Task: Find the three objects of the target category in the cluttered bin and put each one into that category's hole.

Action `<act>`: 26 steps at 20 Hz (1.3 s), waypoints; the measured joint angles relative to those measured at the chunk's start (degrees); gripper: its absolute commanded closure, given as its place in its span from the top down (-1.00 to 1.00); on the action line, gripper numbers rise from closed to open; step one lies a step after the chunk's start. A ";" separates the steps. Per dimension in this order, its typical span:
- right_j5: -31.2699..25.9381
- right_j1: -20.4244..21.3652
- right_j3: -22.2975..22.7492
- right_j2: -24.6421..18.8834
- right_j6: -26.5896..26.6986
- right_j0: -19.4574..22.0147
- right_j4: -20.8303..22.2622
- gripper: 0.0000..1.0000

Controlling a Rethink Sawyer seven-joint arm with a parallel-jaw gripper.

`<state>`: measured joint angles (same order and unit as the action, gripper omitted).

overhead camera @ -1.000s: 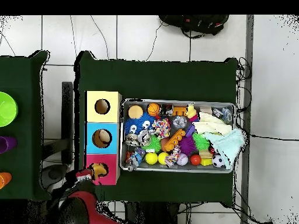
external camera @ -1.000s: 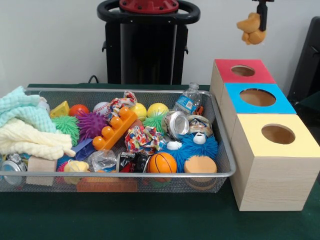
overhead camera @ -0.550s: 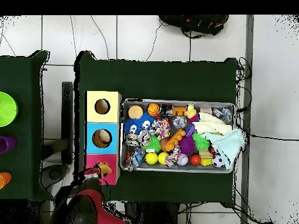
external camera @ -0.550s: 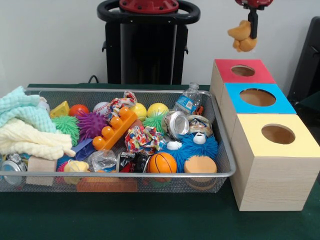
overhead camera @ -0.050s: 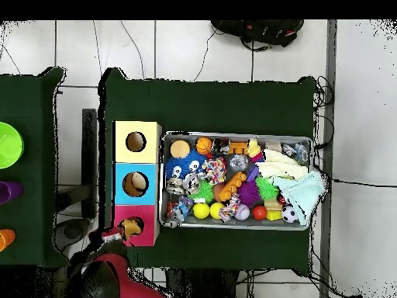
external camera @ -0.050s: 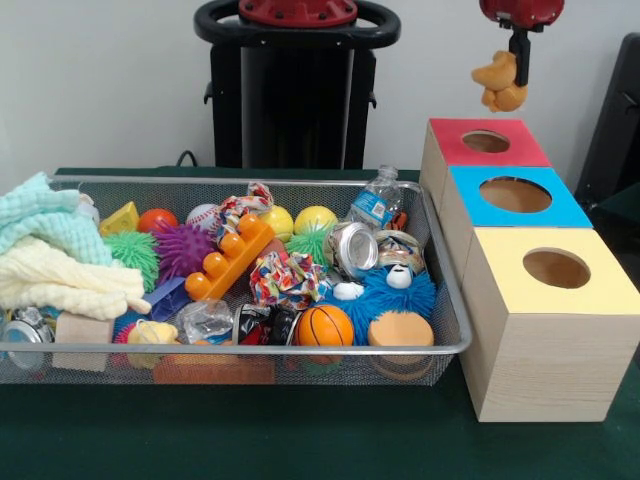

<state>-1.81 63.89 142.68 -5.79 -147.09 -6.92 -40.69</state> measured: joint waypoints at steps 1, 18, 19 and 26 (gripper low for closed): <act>0.12 -0.18 0.09 -0.41 0.00 0.37 0.33 -1.00; 2.54 -1.95 1.67 -4.65 0.00 5.71 4.94 -1.00; 2.54 -1.93 1.66 -4.80 0.00 5.86 5.07 -1.00; 2.54 -1.94 1.67 -5.14 0.00 5.95 5.12 -1.00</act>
<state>0.73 61.95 144.35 -10.93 -147.09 -0.98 -35.57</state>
